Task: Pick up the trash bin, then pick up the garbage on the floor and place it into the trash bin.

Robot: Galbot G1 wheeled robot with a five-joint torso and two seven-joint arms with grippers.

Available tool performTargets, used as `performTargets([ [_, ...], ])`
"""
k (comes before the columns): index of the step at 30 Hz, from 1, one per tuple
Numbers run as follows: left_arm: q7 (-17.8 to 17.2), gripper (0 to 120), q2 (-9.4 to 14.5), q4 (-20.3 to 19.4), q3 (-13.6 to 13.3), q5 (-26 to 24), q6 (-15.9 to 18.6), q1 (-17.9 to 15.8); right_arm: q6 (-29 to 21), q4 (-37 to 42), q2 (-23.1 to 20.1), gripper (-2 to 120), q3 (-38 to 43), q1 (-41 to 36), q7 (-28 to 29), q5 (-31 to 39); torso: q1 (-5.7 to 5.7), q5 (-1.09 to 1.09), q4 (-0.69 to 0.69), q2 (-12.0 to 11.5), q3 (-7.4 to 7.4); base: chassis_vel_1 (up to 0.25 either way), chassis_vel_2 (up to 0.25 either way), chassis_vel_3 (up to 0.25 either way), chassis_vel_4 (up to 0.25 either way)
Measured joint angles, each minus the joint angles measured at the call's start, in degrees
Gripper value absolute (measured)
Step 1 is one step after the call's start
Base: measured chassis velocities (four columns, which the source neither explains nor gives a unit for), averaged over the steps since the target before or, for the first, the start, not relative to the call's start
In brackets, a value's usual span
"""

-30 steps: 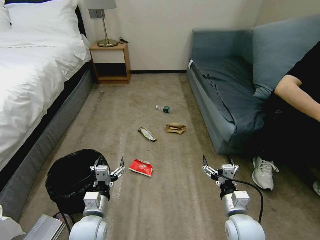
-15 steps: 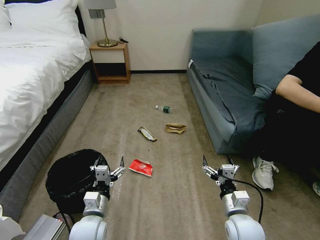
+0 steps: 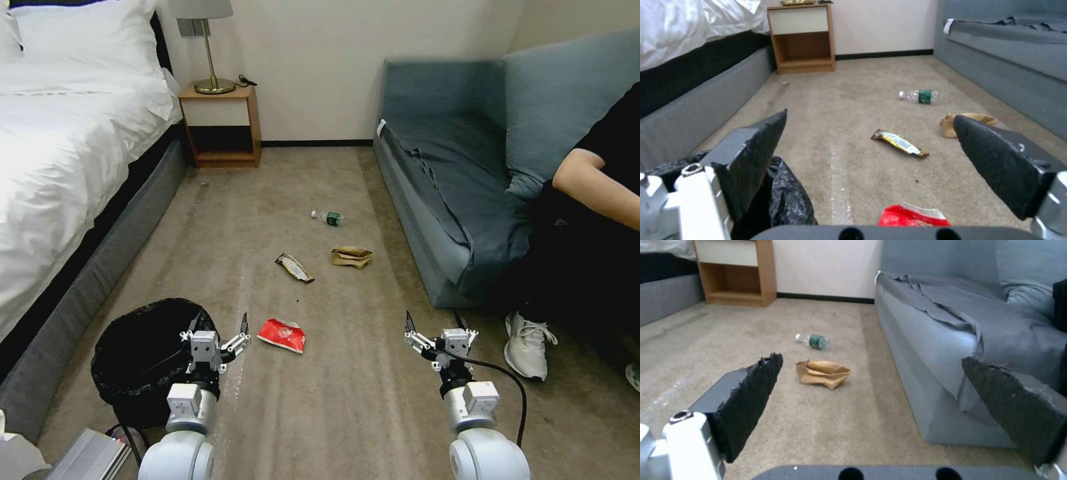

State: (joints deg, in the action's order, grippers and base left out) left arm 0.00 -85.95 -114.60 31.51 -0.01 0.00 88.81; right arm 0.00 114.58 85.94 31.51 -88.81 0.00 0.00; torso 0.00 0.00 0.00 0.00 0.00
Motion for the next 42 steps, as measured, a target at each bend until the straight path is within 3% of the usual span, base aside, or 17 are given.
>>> performTargets([
  [13, 0.1, 100, 0.4, 0.1, 0.5, -1.0, 0.3, -0.7, 0.0, -0.2, 0.2, 100, 0.1, 0.3, -0.1, 0.8, 0.00, -0.03, 0.01, 0.0, 0.00, 0.000, 0.000, 0.000, 0.000],
  [16, -0.1, 100, 1.2, 0.1, 1.6, -2.1, 0.7, -2.3, -0.1, -0.3, 0.2, 100, 0.2, 0.5, -0.1, 1.6, 0.00, 0.06, -0.03, 0.0, -0.01, 0.000, 0.000, 0.000, 0.000],
  [18, 0.2, 100, 1.2, 0.3, 1.4, -2.5, 0.9, -2.4, -0.3, -0.6, 0.5, 100, 0.5, 1.2, -0.4, 3.6, 0.00, -0.03, 0.01, 0.0, 0.00, 0.000, 0.000, 0.000, 0.000],
  [20, 0.3, 100, 2.1, 0.4, 2.4, -4.0, 1.5, -4.0, -0.4, -0.7, 0.2, 100, 0.5, 1.4, -0.5, 3.7, 0.00, 0.04, 0.00, 0.0, 0.00, 0.000, 0.000, 0.000, 0.000],
  [22, 0.2, 100, 2.7, 0.5, 3.1, -5.3, 2.0, -4.7, -0.5, -0.8, 0.1, 100, 0.9, 2.0, -0.6, 5.4, 0.00, -0.11, 0.02, 0.0, 0.01, 0.000, 0.000, 0.000, 0.000],
  [25, 0.2, 100, 4.6, 0.8, 5.3, -9.4, 3.7, -7.3, -0.7, -1.2, -0.1, 100, 1.0, 2.3, -0.8, 6.8, 0.00, 0.05, 0.00, 0.0, 0.00, 0.000, 0.000, 0.000, 0.000],
  [26, 0.3, 100, 5.6, 1.1, 6.4, -11.8, 4.7, -8.7, -0.9, -1.5, -0.7, 100, 1.3, 3.0, -1.0, 8.8, 0.00, -0.06, 0.00, 0.0, 0.00, 0.000, 0.000, 0.000, 0.000],
  [27, 0.4, 100, 7.5, 1.4, 8.6, -15.8, 6.3, -11.3, -1.6, -2.4, -1.9, 100, 1.9, 4.1, -1.6, 13.1, 0.00, 0.03, 0.00, 0.0, 0.00, 0.000, 0.000, 0.000, 0.000],
  [29, 0.5, 100, 8.6, 1.6, 9.8, -18.2, 7.3, -12.8, -2.0, -2.8, -2.7, 100, 2.2, 4.8, -2.0, 15.5, 0.00, -0.01, 0.00, 0.0, 0.00, 0.000, 0.000, 0.000, 0.000],
  [31, 0.7, 100, 11.7, 2.1, 13.4, -25.1, 10.3, -17.0, -2.8, -3.9, -4.2, 100, 3.0, 6.3, -2.7, 21.0, 0.00, -0.04, -0.01, 0.0, 0.01, 0.000, 0.000, 0.000, 0.000],
  [32, 0.7, 100, 11.7, 2.1, 13.4, -25.1, 10.3, -17.0, -2.8, -3.9, -4.2, 100, 3.0, 6.3, -2.7, 21.0, 0.00, -0.04, -0.01, 0.0, 0.01, 0.000, 0.000, 0.000, 0.000],
  [33, 0.7, 100, 13.5, 0.7, 15.2, -26.6, 12.0, -17.3, -2.8, -3.9, -4.3, 100, 3.1, 6.3, -2.8, 21.4, 0.00, -0.05, -0.01, 0.0, 0.01, 0.000, 0.000, 0.000, 0.000],
  [34, 0.7, 100, 14.6, -0.7, 16.3, -27.3, 12.7, -17.0, -2.9, -3.9, -4.4, 100, 3.1, 6.3, -2.8, 21.5, 0.00, 0.08, 0.00, 0.0, -0.01, 0.000, 0.000, 0.000, 0.000],
  [37, 0.8, 100, 14.9, -1.3, 16.6, -27.4, 13.4, -16.4, -2.9, -3.9, -4.4, 100, 3.1, 6.3, -2.9, 21.5, 0.00, 0.07, 0.01, 0.0, 0.00, 0.000, 0.000, 0.000, 0.000],
  [38, 0.8, 100, 14.9, -1.4, 16.7, -27.3, 13.6, -15.9, -2.9, -3.9, -4.4, 100, 3.1, 6.3, -2.9, 21.5, 0.00, -0.09, 0.02, 0.0, 0.01, 0.000, 0.000, 0.000, 0.000],
  [41, 1.0, 100, 14.7, -1.5, 16.9, -26.8, 13.6, -15.2, -3.1, -3.9, -5.4, 100, 3.0, 6.6, -2.8, 22.5, 0.00, 0.07, 0.00, 0.0, 0.00, 0.000, 0.000, 0.000, 0.000],
  [42, 1.3, 100, 14.4, -1.2, 16.9, -26.6, 13.6, -14.7, -3.8, -3.9, -7.6, 100, 2.7, 7.1, -2.4, 24.5, 0.00, 0.00, -0.02, 0.0, 0.00, 0.000, 0.000, 0.000, 0.000],
])
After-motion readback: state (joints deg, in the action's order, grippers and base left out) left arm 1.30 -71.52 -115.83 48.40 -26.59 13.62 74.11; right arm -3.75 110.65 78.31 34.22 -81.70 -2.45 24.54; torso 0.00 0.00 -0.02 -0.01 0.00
